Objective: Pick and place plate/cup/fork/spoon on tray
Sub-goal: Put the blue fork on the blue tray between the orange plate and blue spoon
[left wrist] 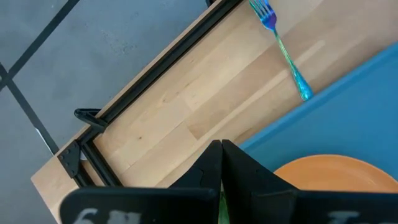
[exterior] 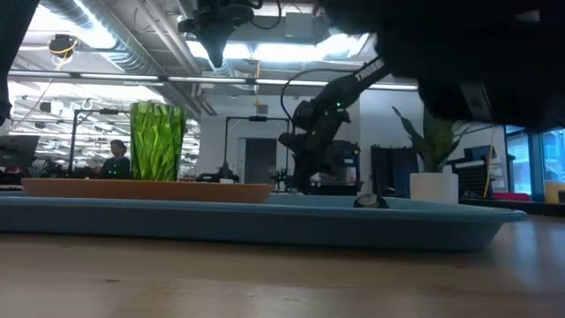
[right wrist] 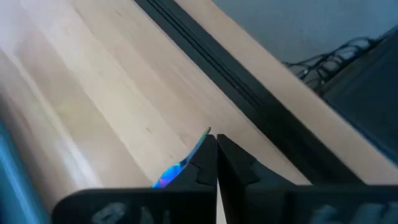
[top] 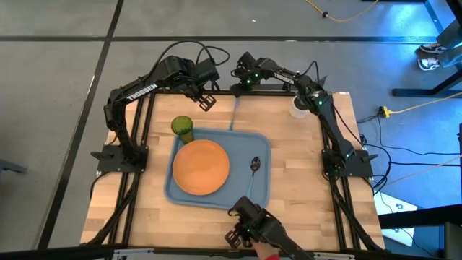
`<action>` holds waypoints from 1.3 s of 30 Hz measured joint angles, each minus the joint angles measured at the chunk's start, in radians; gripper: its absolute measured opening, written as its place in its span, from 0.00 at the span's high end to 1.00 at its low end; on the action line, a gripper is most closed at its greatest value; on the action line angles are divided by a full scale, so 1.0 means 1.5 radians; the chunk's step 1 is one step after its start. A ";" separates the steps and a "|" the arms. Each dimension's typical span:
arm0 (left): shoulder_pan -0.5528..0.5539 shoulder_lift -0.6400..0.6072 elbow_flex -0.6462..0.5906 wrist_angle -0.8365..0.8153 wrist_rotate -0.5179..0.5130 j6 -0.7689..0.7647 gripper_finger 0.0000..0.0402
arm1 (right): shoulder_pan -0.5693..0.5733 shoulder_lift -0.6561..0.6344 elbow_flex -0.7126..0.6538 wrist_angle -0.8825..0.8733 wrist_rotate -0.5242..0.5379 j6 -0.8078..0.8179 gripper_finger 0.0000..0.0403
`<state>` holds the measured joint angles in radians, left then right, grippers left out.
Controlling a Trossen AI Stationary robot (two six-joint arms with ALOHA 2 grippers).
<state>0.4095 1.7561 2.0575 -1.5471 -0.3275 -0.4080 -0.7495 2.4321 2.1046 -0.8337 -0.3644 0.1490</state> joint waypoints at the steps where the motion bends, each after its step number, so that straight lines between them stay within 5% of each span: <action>1: 0.000 0.000 0.000 0.000 0.000 0.000 1.00 | 0.001 0.000 0.012 -0.009 0.003 -0.006 1.00; 14: 0.000 0.000 0.000 0.000 0.000 0.000 1.00 | 0.005 -0.002 0.168 -0.143 0.072 -0.074 1.00; 35: 0.000 0.000 0.000 -0.011 0.000 0.024 1.00 | 0.032 -0.085 0.167 -0.257 0.075 -0.113 1.00; 39: 0.000 0.000 0.000 -0.011 0.000 0.029 1.00 | 0.050 -0.114 0.167 -0.260 0.118 -0.123 1.00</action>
<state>0.4091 1.7561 2.0575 -1.5635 -0.3275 -0.3638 -0.6748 2.2613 2.3554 -1.2244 -0.1870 -0.0357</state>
